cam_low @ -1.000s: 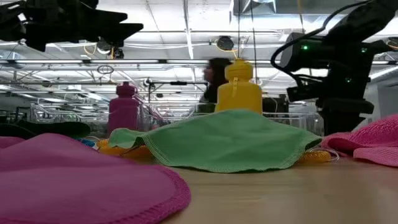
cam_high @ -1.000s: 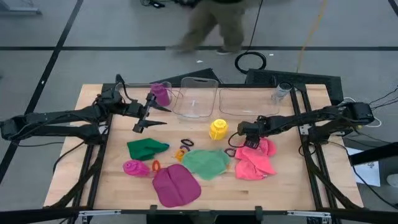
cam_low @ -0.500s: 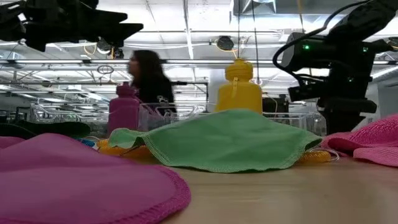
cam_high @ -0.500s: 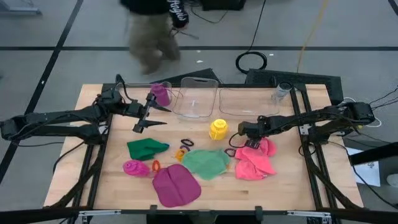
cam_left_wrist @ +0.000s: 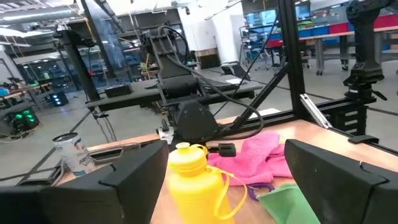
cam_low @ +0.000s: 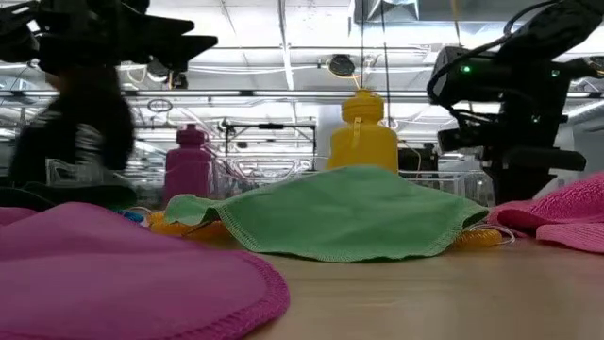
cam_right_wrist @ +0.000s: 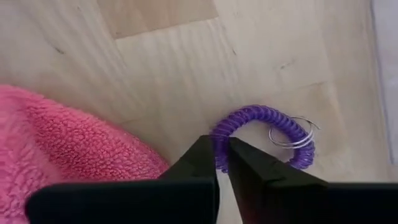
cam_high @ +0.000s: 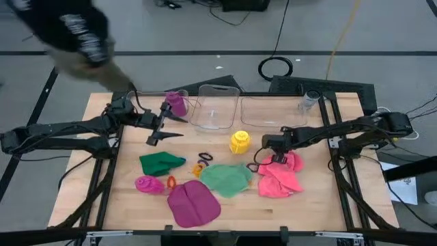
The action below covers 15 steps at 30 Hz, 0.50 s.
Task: Pick & Place Sports Items
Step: Put the purple spring keychain into the right transparent bin
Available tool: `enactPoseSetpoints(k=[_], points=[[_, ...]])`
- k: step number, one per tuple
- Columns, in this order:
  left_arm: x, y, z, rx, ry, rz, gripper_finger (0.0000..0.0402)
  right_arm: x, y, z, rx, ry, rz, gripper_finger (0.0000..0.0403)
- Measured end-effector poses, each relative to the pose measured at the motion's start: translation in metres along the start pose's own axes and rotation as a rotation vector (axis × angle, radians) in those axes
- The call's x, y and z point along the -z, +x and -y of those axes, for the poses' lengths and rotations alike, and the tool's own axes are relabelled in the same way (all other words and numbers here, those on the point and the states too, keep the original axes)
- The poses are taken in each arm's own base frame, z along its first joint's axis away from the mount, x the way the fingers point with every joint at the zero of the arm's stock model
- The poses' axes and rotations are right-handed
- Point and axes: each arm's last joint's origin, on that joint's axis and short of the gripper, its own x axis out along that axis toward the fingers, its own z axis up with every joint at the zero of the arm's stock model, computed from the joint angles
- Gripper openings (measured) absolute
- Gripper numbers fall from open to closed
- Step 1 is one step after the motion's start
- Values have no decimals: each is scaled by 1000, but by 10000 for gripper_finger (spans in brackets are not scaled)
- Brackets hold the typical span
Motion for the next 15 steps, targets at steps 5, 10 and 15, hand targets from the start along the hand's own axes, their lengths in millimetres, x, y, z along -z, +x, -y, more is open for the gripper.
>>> enactPoseSetpoints(k=[5, 10, 15], points=[[0, 0, -1, -34, -1, -8, 269, 0, -16, 3, -16, 15, 66, 1], [0, 0, -1, -35, -2, -8, 269, 0, -39, 7, -40, 36, 166, 0], [0, 0, -1, -35, -3, -7, 269, 1, -61, 11, -69, 57, 284, 0]])
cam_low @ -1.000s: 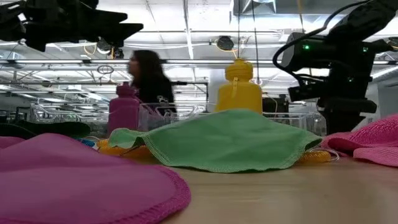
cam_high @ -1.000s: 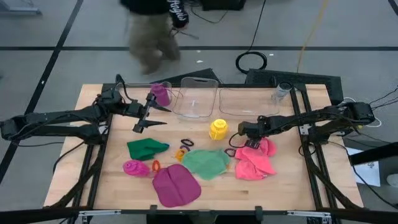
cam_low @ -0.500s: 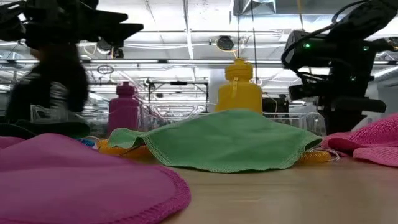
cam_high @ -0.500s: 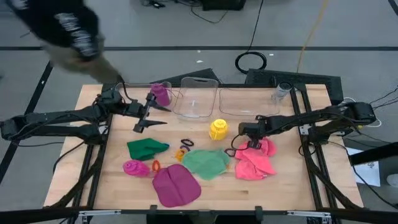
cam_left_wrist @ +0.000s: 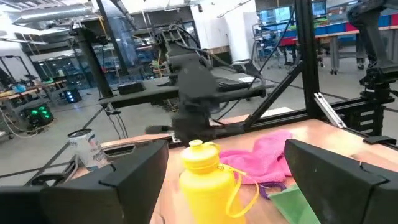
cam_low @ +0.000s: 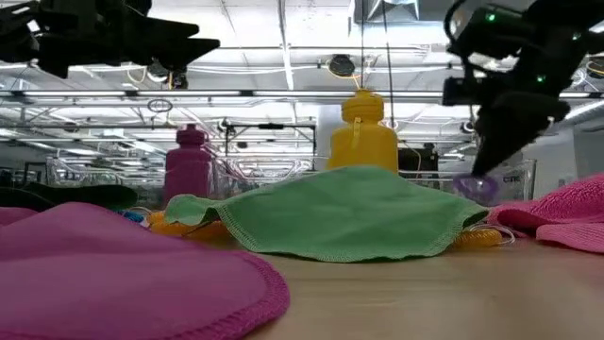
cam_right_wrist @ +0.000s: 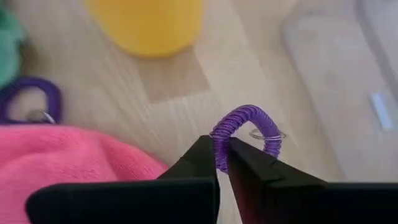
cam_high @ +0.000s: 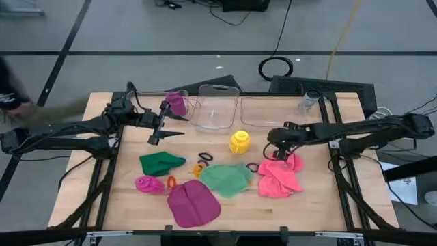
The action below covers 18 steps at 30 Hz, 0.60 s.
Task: Pick & Place Sports Items
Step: Put the purple spring keychain into the right transparent bin
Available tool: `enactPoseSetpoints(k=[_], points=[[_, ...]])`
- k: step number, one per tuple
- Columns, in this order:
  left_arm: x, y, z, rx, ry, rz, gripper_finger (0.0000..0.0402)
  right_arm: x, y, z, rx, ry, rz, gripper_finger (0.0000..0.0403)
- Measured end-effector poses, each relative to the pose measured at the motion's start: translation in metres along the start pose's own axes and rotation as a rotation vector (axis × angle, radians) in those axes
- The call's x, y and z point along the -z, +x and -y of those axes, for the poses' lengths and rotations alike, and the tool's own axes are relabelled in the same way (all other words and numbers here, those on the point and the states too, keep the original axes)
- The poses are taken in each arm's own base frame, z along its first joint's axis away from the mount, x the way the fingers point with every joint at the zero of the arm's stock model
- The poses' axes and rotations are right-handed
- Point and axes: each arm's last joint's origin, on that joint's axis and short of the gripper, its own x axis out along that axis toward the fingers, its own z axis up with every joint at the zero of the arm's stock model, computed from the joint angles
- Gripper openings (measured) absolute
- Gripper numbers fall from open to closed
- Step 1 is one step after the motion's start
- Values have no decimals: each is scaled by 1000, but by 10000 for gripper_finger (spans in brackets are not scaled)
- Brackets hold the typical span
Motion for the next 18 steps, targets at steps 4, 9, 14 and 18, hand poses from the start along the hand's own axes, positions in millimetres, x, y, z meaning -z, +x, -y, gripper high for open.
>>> enactPoseSetpoints(k=[4, 9, 14, 18], points=[[0, 0, 0, 0, 0, 0, 269, -5, -17, 2, -28, 10, 114, 0], [0, 0, 0, 0, 0, 0, 269, -19, -33, 1, -64, -20, 312, 0], [0, 0, 0, 0, 0, 0, 269, -32, -40, 1, -25, -79, 471, 0], [0, 0, 0, 0, 3, 0, 269, -37, -41, 6, 37, -112, 510, 0]])
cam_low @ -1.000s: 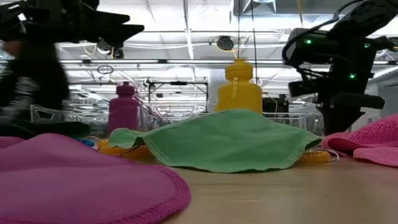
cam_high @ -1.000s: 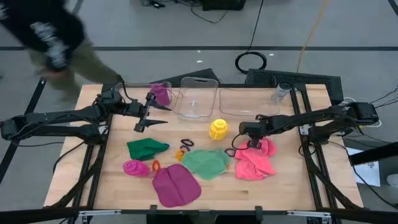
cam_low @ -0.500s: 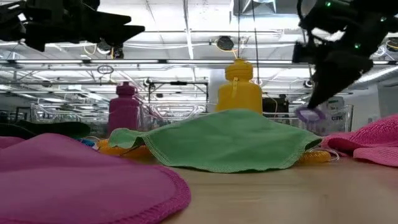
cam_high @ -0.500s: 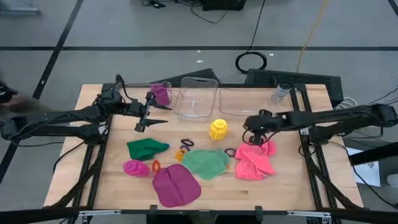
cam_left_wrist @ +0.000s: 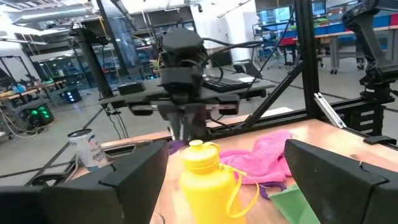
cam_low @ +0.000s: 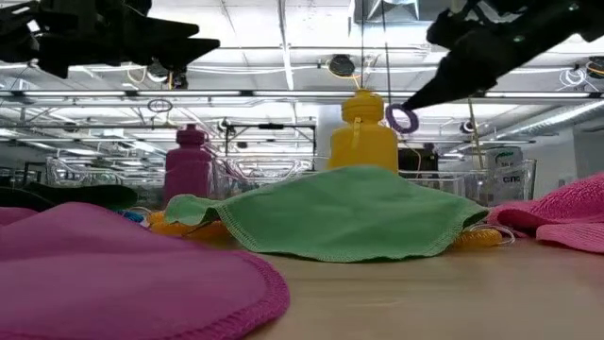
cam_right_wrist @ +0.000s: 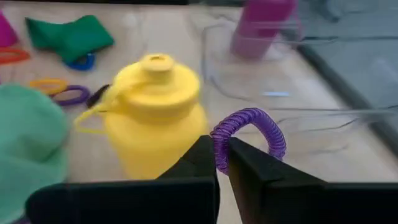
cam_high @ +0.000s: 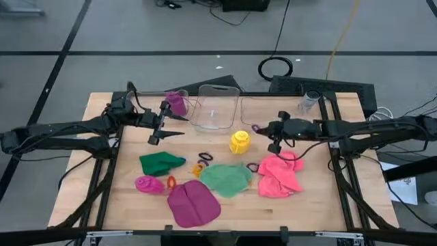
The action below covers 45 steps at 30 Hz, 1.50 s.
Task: Pick & Place Sports Items
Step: Put the purple spring keychain into the right transparent bin
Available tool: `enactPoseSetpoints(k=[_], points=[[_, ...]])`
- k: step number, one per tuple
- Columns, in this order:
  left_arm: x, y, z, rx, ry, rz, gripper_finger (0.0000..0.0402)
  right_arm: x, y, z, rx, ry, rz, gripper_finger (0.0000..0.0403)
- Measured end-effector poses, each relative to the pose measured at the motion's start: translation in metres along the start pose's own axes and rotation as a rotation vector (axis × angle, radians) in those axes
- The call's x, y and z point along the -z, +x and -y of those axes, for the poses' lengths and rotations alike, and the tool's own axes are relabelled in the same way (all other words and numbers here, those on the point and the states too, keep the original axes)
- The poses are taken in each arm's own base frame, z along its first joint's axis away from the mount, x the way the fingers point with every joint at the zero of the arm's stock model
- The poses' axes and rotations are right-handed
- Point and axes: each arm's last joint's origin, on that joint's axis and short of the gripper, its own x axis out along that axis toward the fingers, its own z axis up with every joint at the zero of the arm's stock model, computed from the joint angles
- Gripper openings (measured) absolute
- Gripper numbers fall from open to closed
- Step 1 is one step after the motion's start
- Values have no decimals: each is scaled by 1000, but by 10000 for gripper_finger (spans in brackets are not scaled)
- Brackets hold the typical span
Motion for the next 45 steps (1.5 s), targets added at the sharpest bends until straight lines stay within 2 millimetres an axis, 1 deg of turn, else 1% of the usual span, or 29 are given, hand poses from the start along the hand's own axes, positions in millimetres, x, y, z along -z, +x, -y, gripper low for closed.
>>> enactPoseSetpoints(k=[6, 13, 18, 23, 29, 35, 45], points=[[0, 0, 0, 0, 16, 0, 269, 0, 4, 20, 117, -25, -4, 0], [-1, 0, 0, -1, 36, 5, 269, 3, 7, 54, 243, -26, -36, 0], [-1, 0, 0, -2, 47, 6, 269, 7, 9, 79, 338, 49, -61, 0], [-1, 0, 0, -2, 46, 5, 269, 15, 16, 96, 399, 139, -96, 0], [0, 0, 0, -1, 43, 0, 269, 33, 36, 103, 416, 192, -227, 0], [0, 0, 0, 0, 42, 0, 269, 46, 53, 103, 397, 126, -328, 0], [2, 0, 0, 3, 28, -16, 269, 48, 56, 104, 401, 141, -340, 0]])
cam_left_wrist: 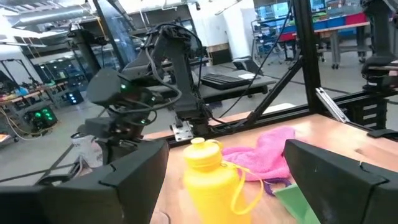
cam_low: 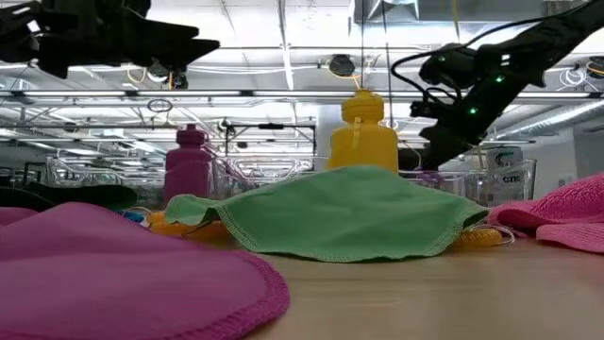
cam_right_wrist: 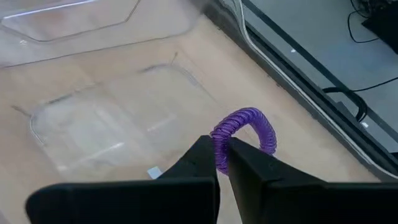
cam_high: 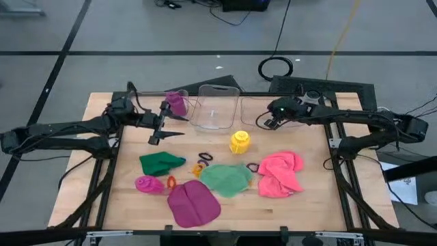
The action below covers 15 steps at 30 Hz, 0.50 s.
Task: Pick & Place Sports Items
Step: Put the purple spring keychain into the right transparent bin
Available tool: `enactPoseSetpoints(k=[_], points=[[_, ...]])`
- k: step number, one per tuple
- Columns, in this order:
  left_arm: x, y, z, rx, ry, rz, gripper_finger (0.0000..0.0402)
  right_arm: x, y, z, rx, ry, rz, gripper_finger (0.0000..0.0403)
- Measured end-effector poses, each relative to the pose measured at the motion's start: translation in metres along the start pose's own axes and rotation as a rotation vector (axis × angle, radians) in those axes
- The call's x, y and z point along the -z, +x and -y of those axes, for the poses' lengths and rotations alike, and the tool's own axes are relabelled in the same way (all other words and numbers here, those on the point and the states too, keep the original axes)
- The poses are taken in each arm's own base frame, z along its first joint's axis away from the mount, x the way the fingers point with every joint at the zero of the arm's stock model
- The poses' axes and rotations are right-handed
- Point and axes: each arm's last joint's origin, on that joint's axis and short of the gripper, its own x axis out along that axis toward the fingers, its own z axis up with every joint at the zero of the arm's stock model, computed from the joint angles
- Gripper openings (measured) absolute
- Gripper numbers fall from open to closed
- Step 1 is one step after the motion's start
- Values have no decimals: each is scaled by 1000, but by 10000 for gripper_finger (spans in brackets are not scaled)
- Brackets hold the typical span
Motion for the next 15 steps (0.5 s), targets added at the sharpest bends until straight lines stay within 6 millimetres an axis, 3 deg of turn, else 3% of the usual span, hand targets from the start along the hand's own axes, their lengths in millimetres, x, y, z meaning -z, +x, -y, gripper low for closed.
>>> enactPoseSetpoints(k=[15], points=[[1, 0, 0, 2, -5, -9, 269, 5, 0, 0, -86, 23, -54, 0]])
